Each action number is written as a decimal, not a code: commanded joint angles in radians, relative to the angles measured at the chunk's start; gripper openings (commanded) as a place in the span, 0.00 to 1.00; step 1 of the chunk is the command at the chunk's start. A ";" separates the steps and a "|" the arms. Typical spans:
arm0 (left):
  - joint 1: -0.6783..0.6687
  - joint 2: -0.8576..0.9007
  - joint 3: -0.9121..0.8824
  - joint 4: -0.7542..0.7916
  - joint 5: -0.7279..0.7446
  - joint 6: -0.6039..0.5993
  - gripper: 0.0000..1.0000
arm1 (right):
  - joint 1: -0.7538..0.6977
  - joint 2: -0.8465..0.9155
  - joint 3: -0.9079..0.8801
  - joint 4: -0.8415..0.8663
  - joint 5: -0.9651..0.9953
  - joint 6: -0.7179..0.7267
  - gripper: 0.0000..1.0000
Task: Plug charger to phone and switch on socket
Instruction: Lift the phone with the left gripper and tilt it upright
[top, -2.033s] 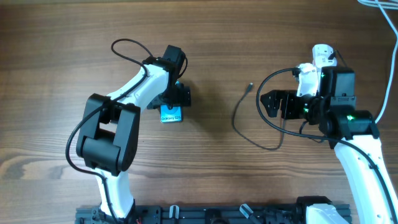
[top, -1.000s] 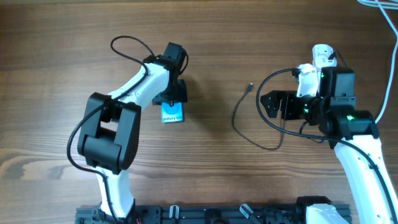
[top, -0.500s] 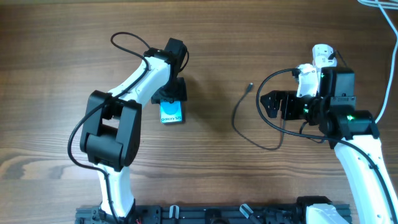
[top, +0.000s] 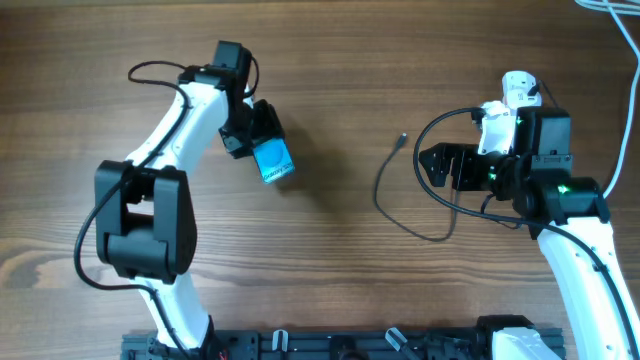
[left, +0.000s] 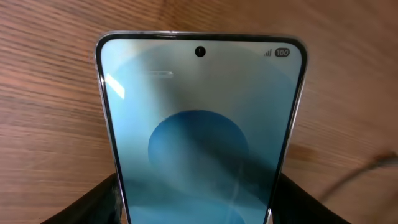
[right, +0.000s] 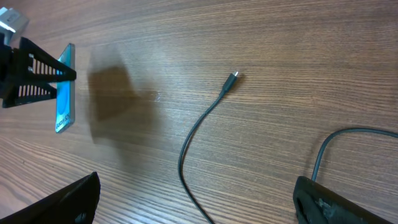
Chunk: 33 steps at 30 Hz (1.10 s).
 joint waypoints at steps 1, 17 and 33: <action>0.035 -0.036 0.026 0.026 0.187 -0.029 0.46 | 0.004 0.007 0.017 0.005 -0.001 0.019 1.00; 0.043 -0.037 0.026 0.044 0.307 -0.239 0.04 | 0.004 0.007 0.017 0.005 -0.001 0.062 1.00; 0.089 -0.037 0.026 0.062 0.806 -0.500 0.04 | 0.004 0.007 0.017 0.006 -0.001 0.119 1.00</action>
